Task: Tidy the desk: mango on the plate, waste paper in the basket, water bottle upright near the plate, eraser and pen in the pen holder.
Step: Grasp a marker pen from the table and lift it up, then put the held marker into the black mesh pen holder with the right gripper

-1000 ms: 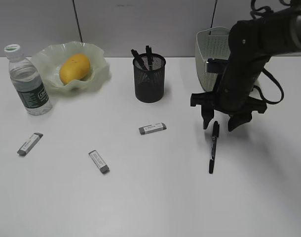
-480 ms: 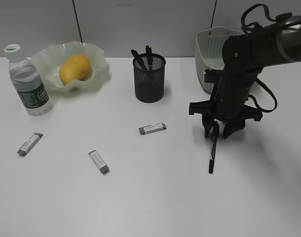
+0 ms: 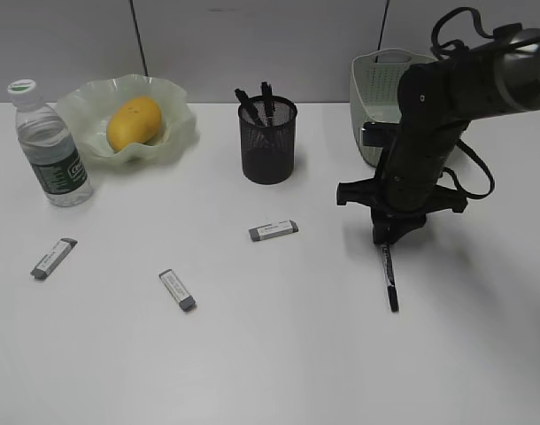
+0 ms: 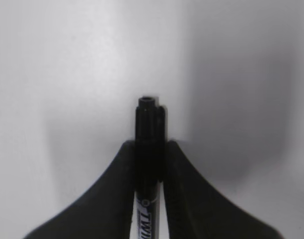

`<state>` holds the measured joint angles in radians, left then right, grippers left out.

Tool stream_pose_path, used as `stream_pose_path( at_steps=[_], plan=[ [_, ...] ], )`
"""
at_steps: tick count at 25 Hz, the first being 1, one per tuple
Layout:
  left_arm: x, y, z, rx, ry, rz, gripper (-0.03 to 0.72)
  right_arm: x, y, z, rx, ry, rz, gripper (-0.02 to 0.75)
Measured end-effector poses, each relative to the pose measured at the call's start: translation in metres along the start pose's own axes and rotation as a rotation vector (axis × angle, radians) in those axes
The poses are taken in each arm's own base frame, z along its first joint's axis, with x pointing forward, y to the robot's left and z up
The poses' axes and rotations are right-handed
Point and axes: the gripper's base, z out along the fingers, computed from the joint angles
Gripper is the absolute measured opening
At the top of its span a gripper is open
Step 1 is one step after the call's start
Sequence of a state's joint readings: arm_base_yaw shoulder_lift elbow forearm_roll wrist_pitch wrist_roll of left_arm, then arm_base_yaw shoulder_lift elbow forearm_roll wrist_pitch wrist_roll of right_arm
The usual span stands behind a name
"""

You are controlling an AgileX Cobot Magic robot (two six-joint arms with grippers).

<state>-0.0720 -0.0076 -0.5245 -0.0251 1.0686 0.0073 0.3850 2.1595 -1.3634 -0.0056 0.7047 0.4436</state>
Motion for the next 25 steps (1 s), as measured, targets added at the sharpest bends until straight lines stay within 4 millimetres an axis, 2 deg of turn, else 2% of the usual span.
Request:
stream_pose_path(
  at_steps=[3,6,9,14,17,22,25],
  plan=[
    [0.0,0.0,0.0,0.0,0.0,0.0,0.502,-0.004,0.004,-0.002,-0.022,0.001,-0.043,0.148],
    [0.0,0.0,0.0,0.0,0.0,0.0,0.502,-0.014,0.015,-0.014,-0.076,-0.025,-0.089,0.148],
    [0.0,0.0,0.0,0.0,0.0,0.0,0.502,-0.031,0.029,-0.044,-0.132,-0.122,-0.144,0.147],
    [0.0,0.0,0.0,0.0,0.0,0.0,0.502,-0.06,0.061,-0.108,-0.234,-0.375,-0.232,0.145],
    [0.0,0.0,0.0,0.0,0.0,0.0,0.502,-0.074,0.076,-0.133,-0.293,-0.538,-0.258,0.145],
    [0.0,0.0,0.0,0.0,0.0,0.0,0.502,-0.089,0.085,-0.152,-0.366,-0.771,-0.247,0.143],
    [0.0,0.0,0.0,0.0,0.0,0.0,0.502,-0.096,0.088,-0.154,-0.397,-0.873,-0.233,0.143]
  ],
)
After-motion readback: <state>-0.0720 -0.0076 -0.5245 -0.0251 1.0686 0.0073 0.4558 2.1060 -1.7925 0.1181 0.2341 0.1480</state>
